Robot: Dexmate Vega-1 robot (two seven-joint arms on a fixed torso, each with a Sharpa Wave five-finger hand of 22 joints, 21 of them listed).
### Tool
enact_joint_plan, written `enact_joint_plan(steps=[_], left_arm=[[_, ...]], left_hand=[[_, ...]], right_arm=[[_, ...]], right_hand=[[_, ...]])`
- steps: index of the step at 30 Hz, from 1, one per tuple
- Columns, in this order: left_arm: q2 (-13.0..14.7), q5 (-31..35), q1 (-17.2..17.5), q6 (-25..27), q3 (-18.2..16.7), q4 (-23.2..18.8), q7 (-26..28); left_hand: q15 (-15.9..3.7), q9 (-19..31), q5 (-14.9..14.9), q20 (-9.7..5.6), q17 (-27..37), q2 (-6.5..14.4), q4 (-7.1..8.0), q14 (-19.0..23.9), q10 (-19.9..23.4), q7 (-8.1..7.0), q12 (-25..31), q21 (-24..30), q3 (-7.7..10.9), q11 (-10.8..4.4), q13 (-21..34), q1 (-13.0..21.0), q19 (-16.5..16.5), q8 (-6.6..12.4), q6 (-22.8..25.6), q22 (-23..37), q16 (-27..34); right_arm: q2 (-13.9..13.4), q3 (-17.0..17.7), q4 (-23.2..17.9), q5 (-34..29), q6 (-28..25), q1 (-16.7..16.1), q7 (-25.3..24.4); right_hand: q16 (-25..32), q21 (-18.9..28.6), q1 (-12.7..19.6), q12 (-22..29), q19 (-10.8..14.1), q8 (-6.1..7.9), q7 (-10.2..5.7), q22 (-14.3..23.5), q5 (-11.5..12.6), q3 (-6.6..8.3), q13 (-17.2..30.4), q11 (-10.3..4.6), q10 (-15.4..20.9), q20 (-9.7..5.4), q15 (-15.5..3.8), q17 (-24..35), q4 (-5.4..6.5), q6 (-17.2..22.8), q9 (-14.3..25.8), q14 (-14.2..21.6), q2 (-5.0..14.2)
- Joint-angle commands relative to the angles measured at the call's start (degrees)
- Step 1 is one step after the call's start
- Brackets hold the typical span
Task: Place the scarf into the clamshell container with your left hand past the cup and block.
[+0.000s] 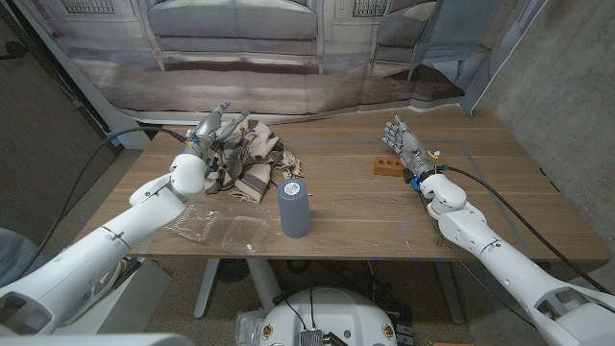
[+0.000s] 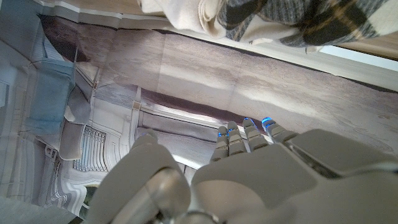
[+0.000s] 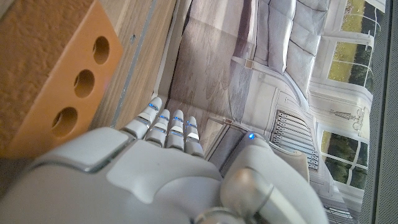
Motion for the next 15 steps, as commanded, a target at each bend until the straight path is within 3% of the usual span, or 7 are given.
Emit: enact_joint_plan(steps=[1, 7, 10, 15], left_arm=[[0.73, 3.37, -1.73, 4.44, 2.52, -1.25, 0.19], [0.51, 6.77, -2.33, 9.47, 4.17, -2.45, 1.57], [0.59, 5.51, -2.15, 8.48, 3.76, -2.32, 0.67], [0.82, 7.30, -2.53, 11.24, 4.95, -3.11, 0.57]], left_hand=[[0.41, 0.09, 0.46, 0.36, 0.20, 0.06, -0.38, -0.02, 0.06, 0.07, -0.23, -0.14, 0.11, 0.04, 0.31, 0.85, -0.16, -0.17, -0.54, 0.22, -0.05], [0.47, 0.10, 0.57, 0.46, 0.20, 0.00, -0.62, 0.00, -0.12, 0.08, -0.36, -0.05, 0.08, 0.10, 0.32, 1.30, 0.17, -0.22, -0.56, 0.21, -0.07], [0.50, 0.11, 0.64, 0.87, 0.20, -0.04, -0.78, 0.04, -0.02, 0.07, -0.36, 0.07, 0.06, 0.11, 0.33, 1.59, 0.57, -0.22, -0.48, 0.20, -0.08], [0.47, 0.12, 0.72, 1.38, 0.21, -0.12, -0.97, 0.07, -0.01, 0.08, -0.39, 0.19, 0.03, 0.13, 0.34, 1.91, 1.04, -0.26, -0.47, 0.18, -0.09]], right_arm=[[0.18, -0.04, 0.39, 0.10, 0.30, 0.56, 0.42], [0.17, -0.15, 0.32, 0.10, 0.16, 0.67, 0.58], [0.12, -0.15, 0.16, 0.05, 0.14, 0.58, 0.50], [-0.03, -0.04, -0.18, 0.12, 0.22, 0.26, 0.45]], right_hand=[[-0.27, -0.19, -0.27, 0.03, 0.64, -0.12, -0.29, 0.28, 0.00, -0.12, 0.26, 0.14, 0.56, -0.16, -0.17, 0.08, -0.04, 0.30, 0.09, 0.54, -0.12], [-0.28, -0.29, -0.26, 0.01, 0.64, -0.12, -0.34, 0.28, 0.00, -0.15, 0.26, 0.12, 0.57, -0.16, -0.17, 0.07, -0.07, 0.32, 0.09, 0.56, -0.11], [-0.29, -0.34, -0.25, 0.01, 0.68, -0.08, -0.34, 0.29, 0.00, -0.17, 0.26, -0.02, 0.62, -0.22, -0.18, 0.06, -0.09, 0.43, 0.09, 0.57, -0.10], [-0.29, -0.42, -0.24, 0.03, 0.71, -0.06, -0.40, 0.29, 0.01, -0.20, 0.26, 0.06, 0.73, -0.30, -0.25, 0.06, -0.12, 0.50, 0.09, 0.60, -0.09]])
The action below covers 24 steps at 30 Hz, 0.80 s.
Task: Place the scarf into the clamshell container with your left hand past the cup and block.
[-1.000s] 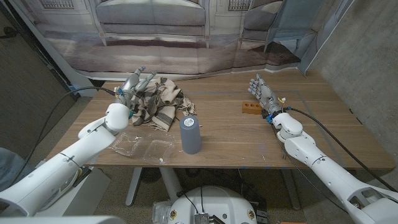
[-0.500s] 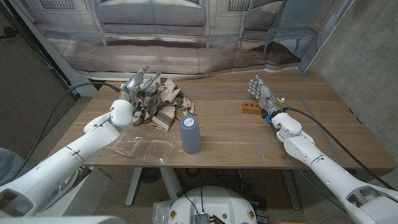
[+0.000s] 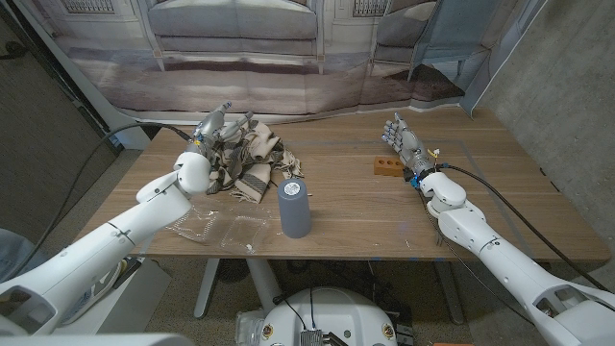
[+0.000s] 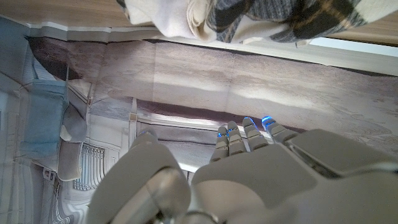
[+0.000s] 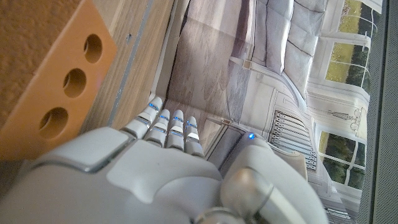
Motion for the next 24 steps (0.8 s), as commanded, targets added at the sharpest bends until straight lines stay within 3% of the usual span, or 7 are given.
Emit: enact_joint_plan(steps=[1, 19, 20, 22, 24], left_arm=[[0.34, 2.93, -0.86, 4.95, 2.33, -1.74, 0.12], [0.00, 4.28, -2.42, 7.99, 4.74, -1.77, -1.94], [-0.06, 4.15, -2.62, 8.62, 4.83, -1.88, -2.41], [-0.30, 4.26, -2.94, 8.42, 5.13, -1.34, -2.34], [-0.28, 4.45, -3.19, 8.60, 5.39, -1.33, -2.51]], left_hand=[[0.19, 0.13, 0.40, 0.64, 0.21, 0.06, -0.54, -0.23, -0.05, 0.29, -0.20, 0.22, 0.02, 0.06, 0.34, 0.89, 0.22, -0.25, -0.23, 0.18, -0.10], [0.74, 0.18, 0.76, 4.65, 0.25, -0.77, -1.38, -0.51, -0.65, 0.53, -0.56, 0.47, -0.52, 0.97, 0.39, 2.25, 2.17, -0.69, -0.96, 0.05, -0.29], [1.10, 0.18, 0.79, 4.75, 0.25, -0.84, -1.44, -0.42, -0.61, 0.54, -0.54, 0.45, -0.57, 1.09, 0.40, 2.34, 2.22, -0.71, -1.01, 0.04, -0.25], [2.65, 0.22, 1.06, 6.35, 0.20, -1.37, -1.88, 0.29, -0.70, 0.48, -0.59, 0.65, -0.93, 2.70, 0.38, 3.03, 3.60, -0.69, -0.92, -0.03, -0.06], [4.57, 0.24, 1.27, 7.68, 0.15, -1.69, -2.16, 1.28, -0.61, 0.39, -0.56, 0.88, -1.22, 2.81, 0.36, 3.55, 5.02, -0.63, -0.66, -0.08, 0.14]], right_arm=[[-0.13, 0.07, -0.42, 0.16, 0.16, -0.27, 0.12], [-0.52, -0.02, -1.68, 0.15, -0.12, -0.60, 0.32], [-0.61, 0.04, -1.83, 0.18, -0.13, -0.70, 0.30], [-0.78, 0.17, -2.30, 0.24, -0.30, -1.00, 0.04], [-0.85, 0.21, -2.46, 0.32, -0.46, -1.05, -0.01]], right_hand=[[-0.29, -0.22, -0.24, 0.02, 0.51, -0.06, -0.20, 0.29, 0.01, -0.20, 0.26, 0.04, 0.71, -0.10, -0.03, 0.19, -0.13, 0.29, 0.09, 0.40, -0.09], [-0.27, -0.51, -0.25, 0.06, 0.65, 0.00, -0.32, 0.30, 0.00, -0.33, 0.25, 0.11, 1.08, 0.03, -0.02, 0.17, -0.21, 0.55, 0.09, 0.60, -0.03], [-0.27, -0.53, -0.25, 0.05, 0.67, 0.01, -0.28, 0.31, 0.00, -0.33, 0.25, 0.15, 1.08, 0.06, 0.00, 0.17, -0.22, 0.60, 0.09, 0.63, -0.02], [-0.27, -0.57, -0.25, 0.04, 0.67, 0.01, -0.30, 0.31, 0.00, -0.35, 0.25, 0.09, 1.08, 0.07, -0.02, 0.17, -0.23, 0.60, 0.09, 0.62, -0.01], [-0.26, -0.59, -0.25, 0.05, 0.70, -0.01, -0.33, 0.31, 0.00, -0.36, 0.25, 0.15, 1.11, 0.07, 0.01, 0.17, -0.24, 0.56, 0.09, 0.66, -0.01]])
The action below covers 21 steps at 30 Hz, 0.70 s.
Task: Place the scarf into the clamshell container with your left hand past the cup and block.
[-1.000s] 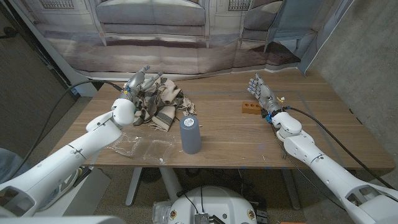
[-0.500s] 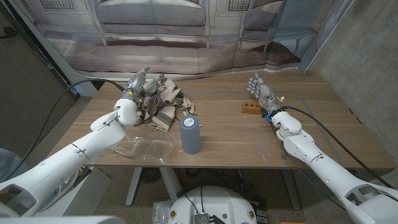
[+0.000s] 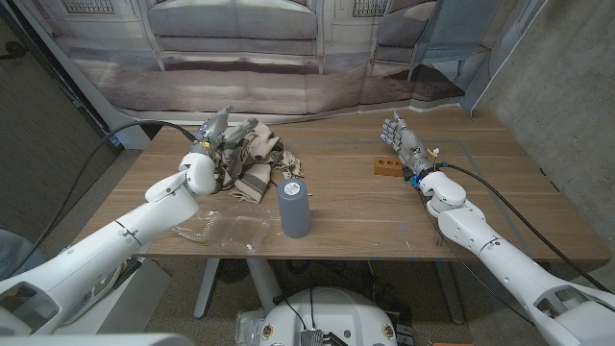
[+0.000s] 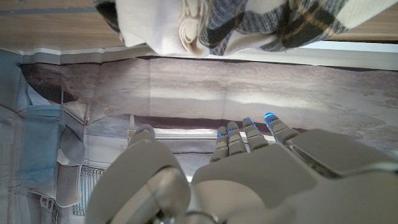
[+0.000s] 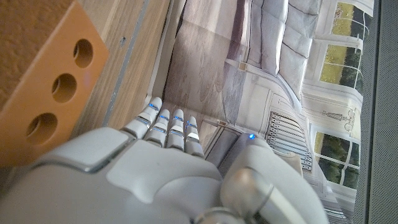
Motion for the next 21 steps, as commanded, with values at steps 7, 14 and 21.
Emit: enact_joint_plan(steps=[7, 14, 21], left_arm=[[-0.44, 2.67, -2.34, 3.93, 3.17, -0.20, -1.38], [-0.42, 3.39, -2.64, 5.46, 3.44, -0.52, -1.50], [-0.07, 6.51, -3.54, 8.73, 5.31, -0.70, -1.55]], left_hand=[[4.25, 0.28, 0.86, 5.69, 0.13, -0.94, -1.16, 1.24, -0.63, -0.73, -0.44, 0.65, -0.76, 0.44, 0.06, 1.89, 3.93, -0.46, -0.55, 0.03, -0.21], [4.82, 0.29, 0.89, 6.15, 0.14, -1.44, -1.32, 0.68, -1.26, -1.01, -0.60, 0.65, -1.19, 0.54, 0.08, 2.05, 4.67, -0.69, -1.20, 0.05, -0.43], [5.85, 0.30, 0.88, 6.48, 0.14, -2.90, -1.74, 0.22, -2.02, -1.42, -0.73, 0.43, -2.17, 0.95, 0.11, 2.23, 5.30, -1.01, -2.42, 0.01, -0.54]], right_arm=[[-0.95, 0.19, -1.99, 0.02, -1.24, -0.81, -0.60], [-0.94, 0.26, -2.10, 0.10, -1.36, -0.65, -0.63], [-0.86, -0.01, -2.35, -0.27, -1.68, -0.27, -0.81]], right_hand=[[-0.08, -0.26, -0.27, 0.01, 0.72, -0.03, -0.19, 0.31, -0.01, -0.17, 0.24, 0.23, 0.49, 0.06, 0.04, 0.16, -0.03, 0.34, 0.09, 0.69, -0.01], [-0.10, -0.43, -0.30, -0.03, 0.60, -0.05, -0.21, 0.32, -0.01, -0.23, 0.24, 0.24, 0.47, 0.25, 0.23, 0.16, -0.04, 0.33, 0.09, 0.66, 0.00], [-0.11, -0.56, -0.33, -0.07, 0.58, -0.07, -0.24, 0.33, -0.01, -0.28, 0.24, 0.33, 0.45, 0.36, 0.19, 0.16, -0.06, 0.33, 0.09, 0.68, 0.02]])
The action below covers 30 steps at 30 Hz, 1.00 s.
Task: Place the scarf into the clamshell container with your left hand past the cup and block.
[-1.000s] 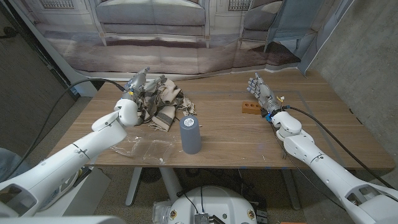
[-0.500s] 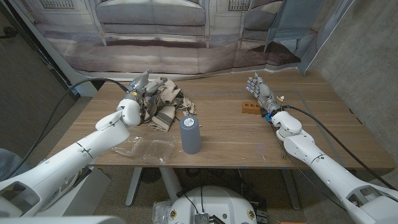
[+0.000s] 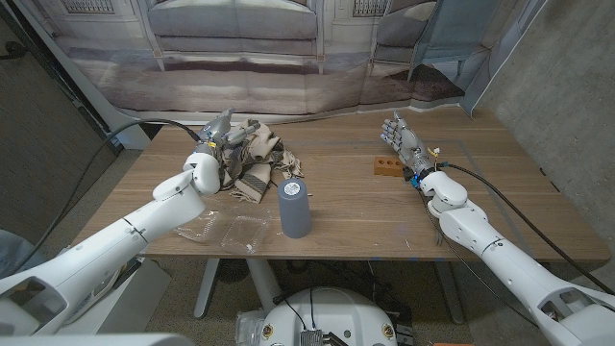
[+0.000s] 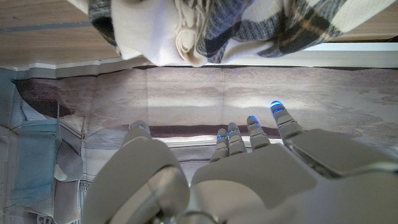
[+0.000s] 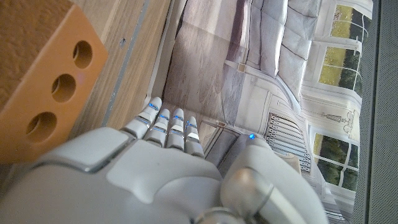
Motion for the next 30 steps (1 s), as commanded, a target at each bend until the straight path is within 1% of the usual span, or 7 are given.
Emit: enact_joint_plan(steps=[1, 3, 6, 19, 21, 25, 30], left_arm=[[0.02, 5.83, -1.93, 6.56, 3.66, -0.46, 0.25], [0.02, 4.29, -1.67, 6.17, 2.76, -0.59, -0.70], [-0.37, 5.14, -1.78, 6.94, 3.23, -0.13, 0.07], [-0.83, 5.71, -4.33, 10.04, 5.21, 1.18, -2.78], [-0.70, 5.41, -5.26, 10.97, 5.83, 1.12, -4.85], [-0.80, 6.84, -6.49, 11.50, 7.85, 2.06, -5.61], [-0.94, 6.50, -7.21, 12.17, 8.37, 2.20, -7.09]], left_hand=[[1.70, 0.31, 0.26, 0.40, 0.14, -1.70, -0.24, 0.03, -1.41, -0.42, -0.18, 0.16, -0.92, 0.11, 0.12, 0.04, 0.68, -0.45, -1.02, 0.00, -0.04], [2.79, 0.31, 0.22, 0.39, 0.11, -2.50, -0.47, 0.97, -1.43, -0.55, -0.06, 0.15, -1.53, 0.05, 0.13, 0.10, 1.28, -0.44, -1.29, 0.00, 0.30], [2.95, 0.31, 0.17, 0.41, 0.09, -3.05, -0.64, 1.09, -1.60, -1.09, -0.04, 0.16, -2.00, 0.19, 0.13, 0.12, 1.81, -0.47, -1.58, 0.01, 0.30], [3.48, 0.33, -0.08, 0.59, 0.09, -4.51, -1.20, 0.24, -3.16, -3.09, -0.29, 0.12, -4.11, 0.02, 0.15, -0.04, 3.72, -0.55, -2.82, 0.07, -0.09], [3.79, 0.33, -0.14, 0.61, 0.10, -4.61, -1.35, -0.76, -4.16, -3.16, -0.51, 0.01, -4.65, 0.32, 0.16, -0.04, 4.01, -0.56, -3.16, 0.07, -0.41], [3.29, 0.36, -0.30, 0.65, 0.15, -4.58, -1.82, -3.90, -7.32, -3.98, -0.84, -0.45, -6.27, 0.34, 0.20, 0.07, 4.59, -0.59, -4.22, 0.05, -0.94], [2.96, 0.37, -0.34, 0.66, 0.18, -4.47, -2.07, -5.14, -8.15, -4.26, -0.69, -0.78, -6.99, 0.31, 0.21, 0.24, 4.52, -0.91, -5.64, 0.03, -0.88]], right_arm=[[-0.04, -0.22, -0.59, -0.38, -0.63, 0.38, -0.38], [0.02, -0.29, -0.53, -0.37, -0.71, 0.43, -0.34], [0.11, -0.38, -0.43, -0.42, -0.81, 0.48, -0.42], [0.47, -0.53, -0.09, -0.57, -0.56, 0.71, -0.49], [0.54, -0.55, 0.00, -0.57, -0.44, 0.70, -0.46], [0.57, -0.51, -0.05, -0.56, -0.30, 0.52, -0.55], [0.60, -0.42, -0.20, -0.50, -0.16, 0.20, -0.76]], right_hand=[[-0.13, -0.14, -0.33, -0.08, 0.27, -0.06, -0.25, 0.33, -0.01, -0.30, 0.24, -0.01, 0.14, 0.05, -0.02, 0.16, -0.07, 0.35, 0.09, 0.44, 0.01], [-0.14, -0.17, -0.34, -0.07, 0.28, -0.07, -0.23, 0.33, -0.01, -0.32, 0.24, 0.07, 0.21, 0.06, 0.05, 0.16, -0.07, 0.35, 0.09, 0.43, 0.01], [-0.14, -0.20, -0.35, -0.08, 0.31, -0.07, -0.19, 0.34, -0.01, -0.34, 0.24, 0.07, 0.21, 0.07, 0.00, 0.16, -0.08, 0.35, 0.09, 0.42, 0.02], [-0.11, -0.35, -0.40, -0.04, 0.46, -0.06, -0.26, 0.35, -0.02, -0.43, 0.24, 0.07, 0.45, 0.14, 0.01, 0.16, -0.11, 0.43, 0.09, 0.56, 0.04], [-0.09, -0.37, -0.40, -0.02, 0.49, -0.05, -0.27, 0.35, -0.02, -0.45, 0.23, 0.10, 0.51, 0.15, 0.09, 0.16, -0.12, 0.47, 0.09, 0.62, 0.04], [0.04, -0.35, -0.41, 0.04, 0.76, 0.00, -0.26, 0.35, -0.01, -0.48, 0.23, 0.13, 0.73, 0.18, 0.02, 0.15, -0.14, 0.61, 0.09, 1.01, 0.05], [0.10, -0.36, -0.42, 0.15, 0.98, 0.02, -0.29, 0.35, -0.01, -0.52, 0.23, 0.13, 1.08, 0.06, -0.03, 0.15, -0.16, 0.70, 0.09, 1.23, 0.06]])
